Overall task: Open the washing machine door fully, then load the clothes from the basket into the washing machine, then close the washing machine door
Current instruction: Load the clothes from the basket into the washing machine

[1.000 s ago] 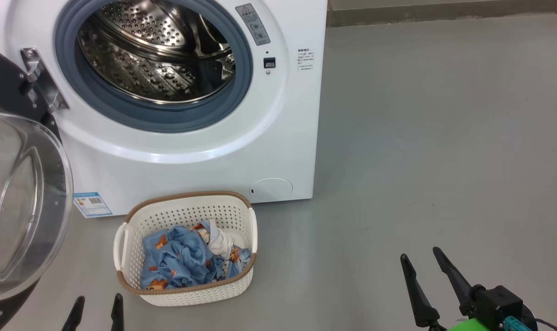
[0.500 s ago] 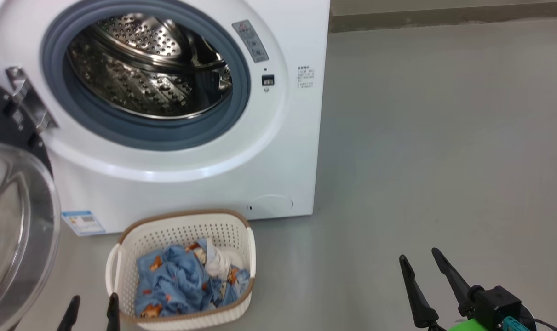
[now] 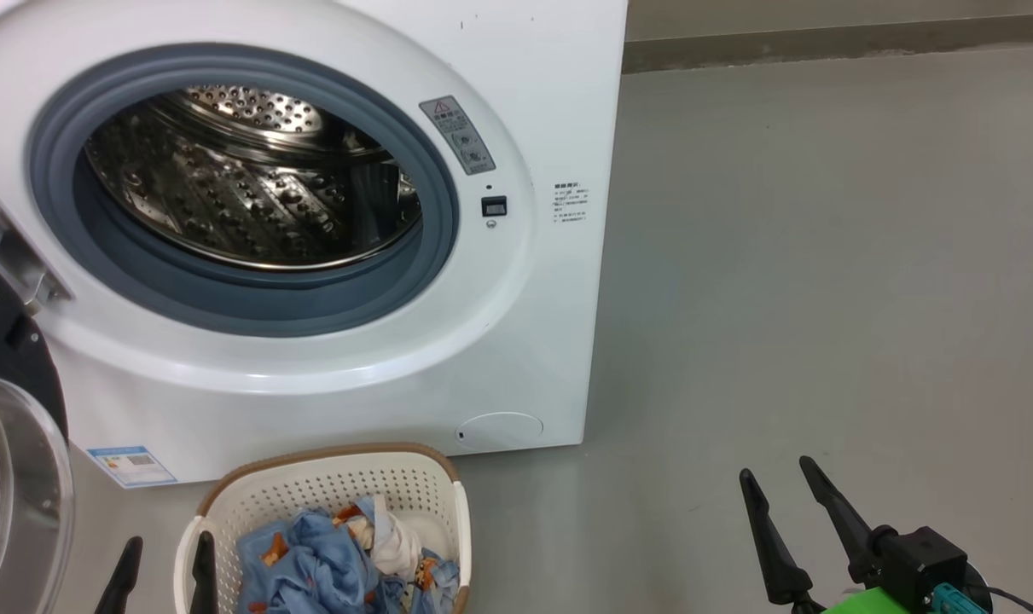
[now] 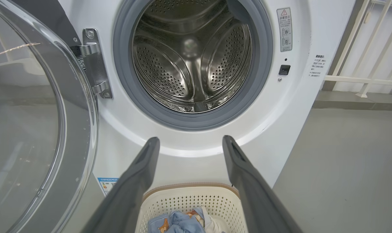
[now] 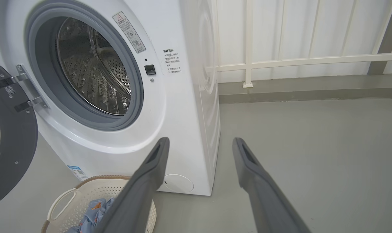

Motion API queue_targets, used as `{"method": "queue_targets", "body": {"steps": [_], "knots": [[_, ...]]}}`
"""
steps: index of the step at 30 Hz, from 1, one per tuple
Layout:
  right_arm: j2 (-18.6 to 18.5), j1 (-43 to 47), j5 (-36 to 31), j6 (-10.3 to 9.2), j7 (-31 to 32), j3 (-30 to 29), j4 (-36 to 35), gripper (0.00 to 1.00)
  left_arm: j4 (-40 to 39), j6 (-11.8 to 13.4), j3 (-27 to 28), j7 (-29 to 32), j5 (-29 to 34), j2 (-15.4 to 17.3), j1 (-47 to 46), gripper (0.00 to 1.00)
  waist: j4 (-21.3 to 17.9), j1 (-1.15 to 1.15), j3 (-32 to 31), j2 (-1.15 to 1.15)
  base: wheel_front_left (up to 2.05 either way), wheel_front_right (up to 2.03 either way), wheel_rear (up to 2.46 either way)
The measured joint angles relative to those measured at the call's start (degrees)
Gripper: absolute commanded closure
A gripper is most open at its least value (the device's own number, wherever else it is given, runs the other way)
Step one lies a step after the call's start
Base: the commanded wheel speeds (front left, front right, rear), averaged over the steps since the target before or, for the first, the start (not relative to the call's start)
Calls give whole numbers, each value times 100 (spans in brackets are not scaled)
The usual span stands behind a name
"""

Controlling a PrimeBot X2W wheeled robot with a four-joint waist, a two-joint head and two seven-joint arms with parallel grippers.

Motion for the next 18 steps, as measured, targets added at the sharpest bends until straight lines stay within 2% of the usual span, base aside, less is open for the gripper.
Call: {"method": "queue_targets", "body": {"steps": [18], "knots": [[0,-18,29,0,0,12,77,0,97,0,-22,0,-53,-16,0,0,13,0,-11,0,3,-3,0]]}}
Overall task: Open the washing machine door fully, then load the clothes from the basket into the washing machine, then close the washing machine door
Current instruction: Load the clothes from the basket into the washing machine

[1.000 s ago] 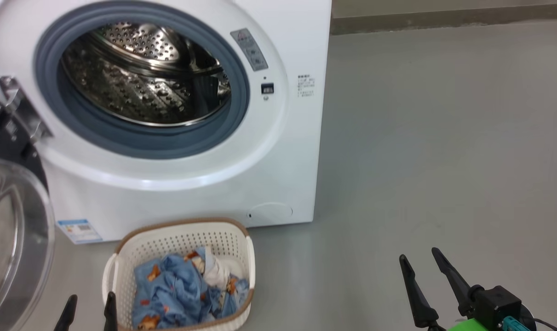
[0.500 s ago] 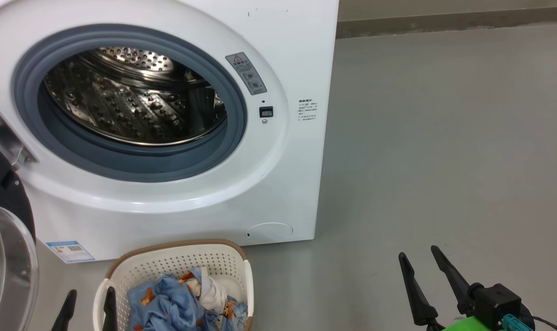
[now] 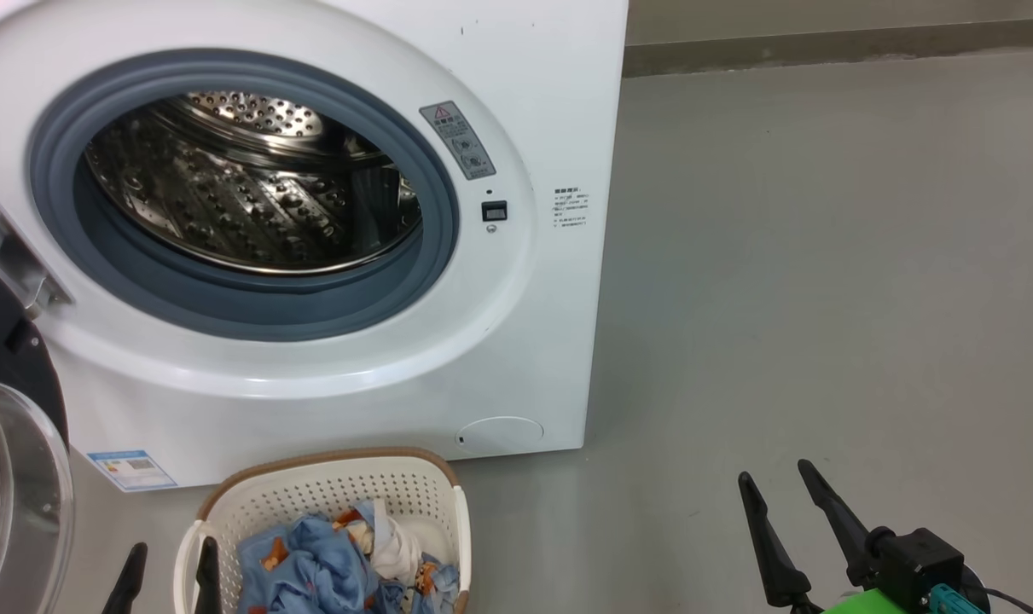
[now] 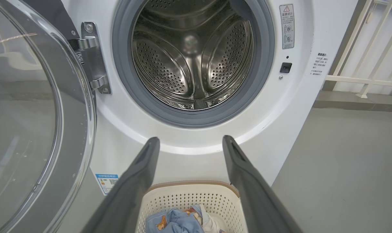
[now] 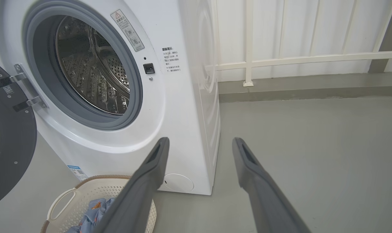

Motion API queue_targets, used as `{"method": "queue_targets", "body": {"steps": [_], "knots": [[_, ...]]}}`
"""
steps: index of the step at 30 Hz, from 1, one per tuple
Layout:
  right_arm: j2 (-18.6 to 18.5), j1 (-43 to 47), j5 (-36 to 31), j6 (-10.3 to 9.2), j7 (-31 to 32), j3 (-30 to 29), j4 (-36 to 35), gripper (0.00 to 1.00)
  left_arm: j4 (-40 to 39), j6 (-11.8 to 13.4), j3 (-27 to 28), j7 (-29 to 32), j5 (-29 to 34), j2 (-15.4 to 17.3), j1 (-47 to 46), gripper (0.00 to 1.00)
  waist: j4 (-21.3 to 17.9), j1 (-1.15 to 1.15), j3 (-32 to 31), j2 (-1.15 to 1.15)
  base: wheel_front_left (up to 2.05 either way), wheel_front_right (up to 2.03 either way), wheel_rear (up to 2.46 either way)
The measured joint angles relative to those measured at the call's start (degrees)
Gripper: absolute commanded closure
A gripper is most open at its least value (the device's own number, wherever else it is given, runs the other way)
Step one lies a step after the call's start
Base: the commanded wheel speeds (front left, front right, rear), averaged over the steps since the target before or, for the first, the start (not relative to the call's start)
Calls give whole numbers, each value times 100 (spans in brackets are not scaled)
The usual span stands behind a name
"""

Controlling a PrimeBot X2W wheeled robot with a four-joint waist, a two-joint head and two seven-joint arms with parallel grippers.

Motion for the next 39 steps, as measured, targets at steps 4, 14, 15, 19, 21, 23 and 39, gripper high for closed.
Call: {"method": "queue_targets", "body": {"steps": [4,14,15,19,21,23,39], "knots": [[0,0,10,0,0,3,10,0,21,0,-19,0,-8,-9,1,0,-2,0,-18,0,0,0,0],[0,0,37,0,0,14,12,0,27,0,-151,0,-110,30,2,0,0,0,76,0,0,0,0],[0,0,37,0,0,15,10,0,27,0,-164,0,-121,40,2,0,0,0,100,0,0,0,0],[0,-10,44,0,0,47,5,0,88,0,-243,0,-258,110,0,0,-5,0,211,0,0,0,0],[0,-31,44,0,0,65,1,0,118,0,-274,0,-322,154,-2,0,-11,0,275,0,0,0,0],[0,-40,45,0,0,77,-4,0,149,0,-305,0,-364,194,-14,0,-19,0,338,0,0,0,0],[-2,-431,92,0,0,183,-155,0,1000,0,-726,0,-1165,511,-888,0,-152,0,1226,0,0,0,0]]}}
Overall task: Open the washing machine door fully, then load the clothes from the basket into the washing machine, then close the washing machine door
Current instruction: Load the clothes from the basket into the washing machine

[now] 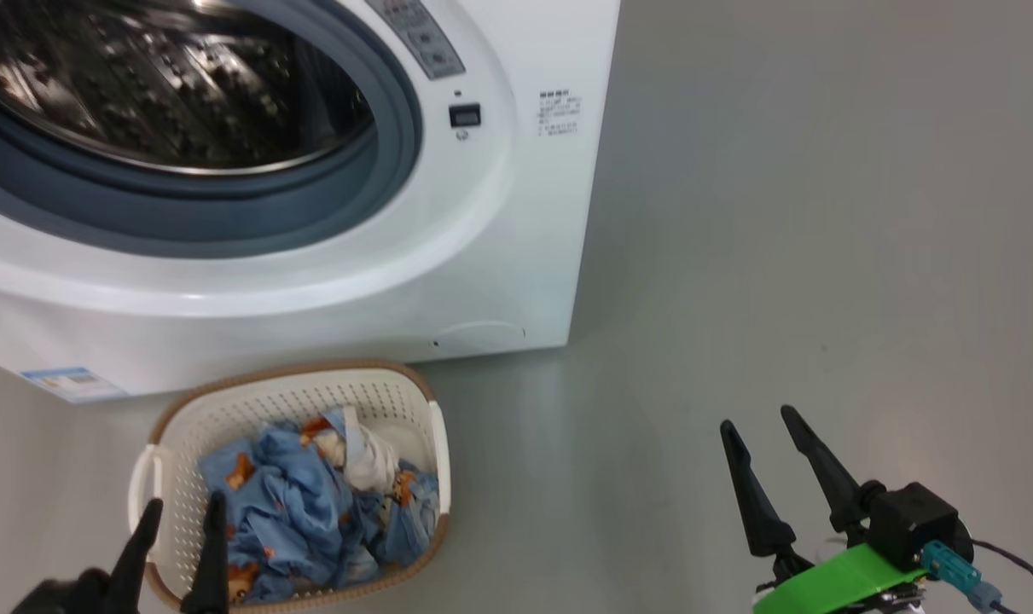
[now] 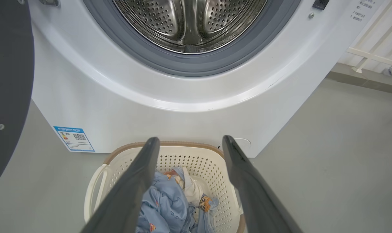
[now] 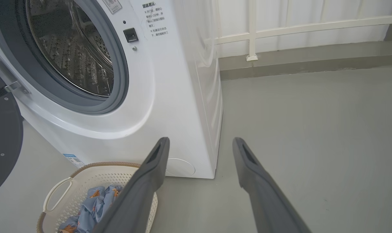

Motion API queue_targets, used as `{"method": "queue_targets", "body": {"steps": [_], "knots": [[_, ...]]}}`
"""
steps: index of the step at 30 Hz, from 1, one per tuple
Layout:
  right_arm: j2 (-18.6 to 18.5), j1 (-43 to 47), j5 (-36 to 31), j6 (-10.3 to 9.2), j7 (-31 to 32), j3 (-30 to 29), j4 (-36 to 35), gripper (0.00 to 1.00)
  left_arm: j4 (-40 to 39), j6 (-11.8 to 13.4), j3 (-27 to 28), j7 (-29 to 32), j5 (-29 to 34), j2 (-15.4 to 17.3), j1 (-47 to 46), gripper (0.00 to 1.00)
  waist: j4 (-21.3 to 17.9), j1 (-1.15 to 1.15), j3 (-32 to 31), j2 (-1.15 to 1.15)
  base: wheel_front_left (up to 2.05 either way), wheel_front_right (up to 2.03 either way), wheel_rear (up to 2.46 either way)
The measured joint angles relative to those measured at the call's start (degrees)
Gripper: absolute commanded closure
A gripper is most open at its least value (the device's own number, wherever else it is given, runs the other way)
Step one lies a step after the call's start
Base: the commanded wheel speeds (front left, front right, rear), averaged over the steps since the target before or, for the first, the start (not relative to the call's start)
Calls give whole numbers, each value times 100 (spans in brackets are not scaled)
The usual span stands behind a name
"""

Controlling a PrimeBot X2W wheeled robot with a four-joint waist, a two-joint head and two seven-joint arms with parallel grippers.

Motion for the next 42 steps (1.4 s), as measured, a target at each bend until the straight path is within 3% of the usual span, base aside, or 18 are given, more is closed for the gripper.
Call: {"method": "queue_targets", "body": {"steps": [26,33,42], "knots": [[-11,-773,219,0,-1,377,-535,0,2627,0,-1179,57,-1858,983,-2367,0,-600,0,2095,0,0,0,0],[-13,-984,304,0,-1,430,-708,0,3278,0,-1451,438,-2453,1227,-3020,0,-769,0,2646,0,0,0,0],[-14,-1113,412,0,-2,525,-814,0,4155,0,-1556,879,-2755,1373,-3692,0,-905,0,3209,0,0,0,0]]}}
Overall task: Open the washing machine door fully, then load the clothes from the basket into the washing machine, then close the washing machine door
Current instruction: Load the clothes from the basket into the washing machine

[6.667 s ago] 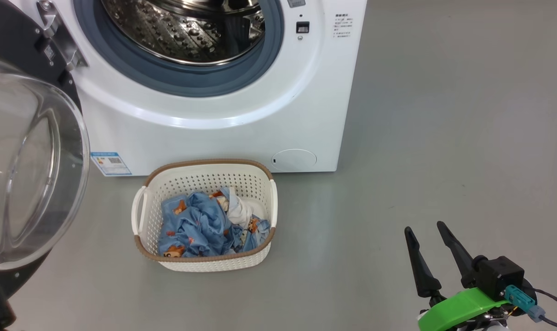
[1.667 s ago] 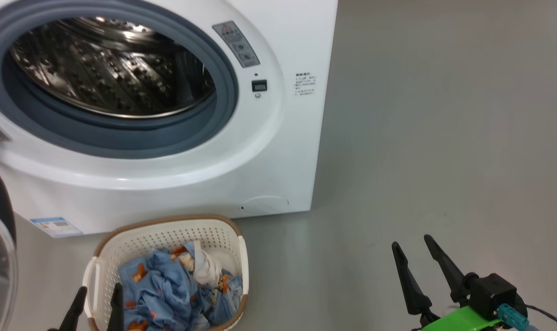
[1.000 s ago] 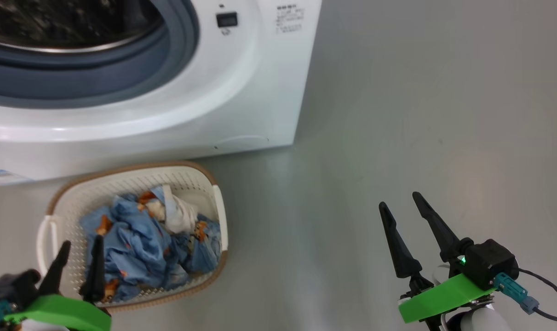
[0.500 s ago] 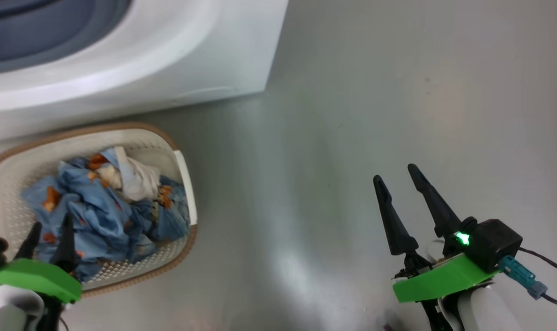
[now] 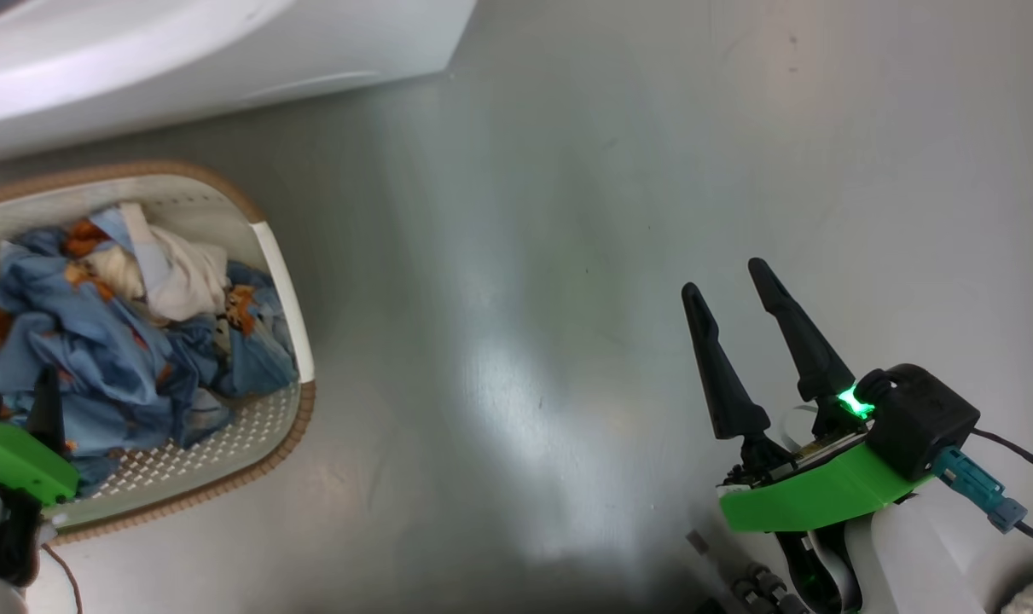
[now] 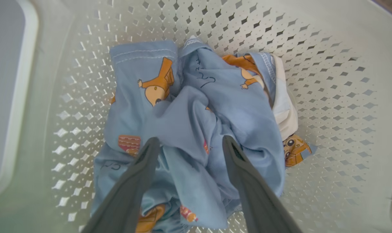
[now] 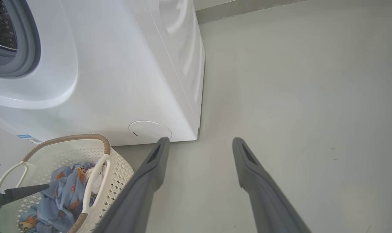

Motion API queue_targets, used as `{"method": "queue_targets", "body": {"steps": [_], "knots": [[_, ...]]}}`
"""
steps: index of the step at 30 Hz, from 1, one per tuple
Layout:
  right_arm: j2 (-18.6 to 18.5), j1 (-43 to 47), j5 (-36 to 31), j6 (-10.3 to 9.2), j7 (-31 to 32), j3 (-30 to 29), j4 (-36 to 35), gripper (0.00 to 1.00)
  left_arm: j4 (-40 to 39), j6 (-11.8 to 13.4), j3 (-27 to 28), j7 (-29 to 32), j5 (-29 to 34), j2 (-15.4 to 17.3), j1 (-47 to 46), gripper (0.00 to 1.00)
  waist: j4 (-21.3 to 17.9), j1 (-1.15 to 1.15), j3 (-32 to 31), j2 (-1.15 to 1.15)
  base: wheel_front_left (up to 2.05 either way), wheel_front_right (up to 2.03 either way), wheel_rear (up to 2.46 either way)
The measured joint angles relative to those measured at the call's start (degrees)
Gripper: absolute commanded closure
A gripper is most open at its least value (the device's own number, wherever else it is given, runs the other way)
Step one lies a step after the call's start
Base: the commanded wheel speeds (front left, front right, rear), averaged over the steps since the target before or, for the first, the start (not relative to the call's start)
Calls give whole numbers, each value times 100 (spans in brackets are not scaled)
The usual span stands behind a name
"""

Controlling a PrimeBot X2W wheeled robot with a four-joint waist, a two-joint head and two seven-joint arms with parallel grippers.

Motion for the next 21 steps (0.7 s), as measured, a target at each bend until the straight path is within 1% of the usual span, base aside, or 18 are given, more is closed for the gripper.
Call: {"method": "queue_targets", "body": {"steps": [5,10,16,21], "knots": [[0,-54,76,0,-5,35,-33,0,237,0,-35,189,-221,-18,-210,0,-71,0,241,0,0,0,0],[0,-120,88,0,-7,52,-73,0,258,0,-25,380,-614,-34,-357,0,-109,0,403,0,0,0,0],[0,-125,98,0,-7,71,-78,0,-197,0,-229,439,-1039,-22,-379,0,-95,0,533,0,0,0,0],[-1,-214,112,0,-7,120,-81,0,-435,0,-445,460,-1229,92,-388,0,-99,0,606,0,0,0,0]]}}
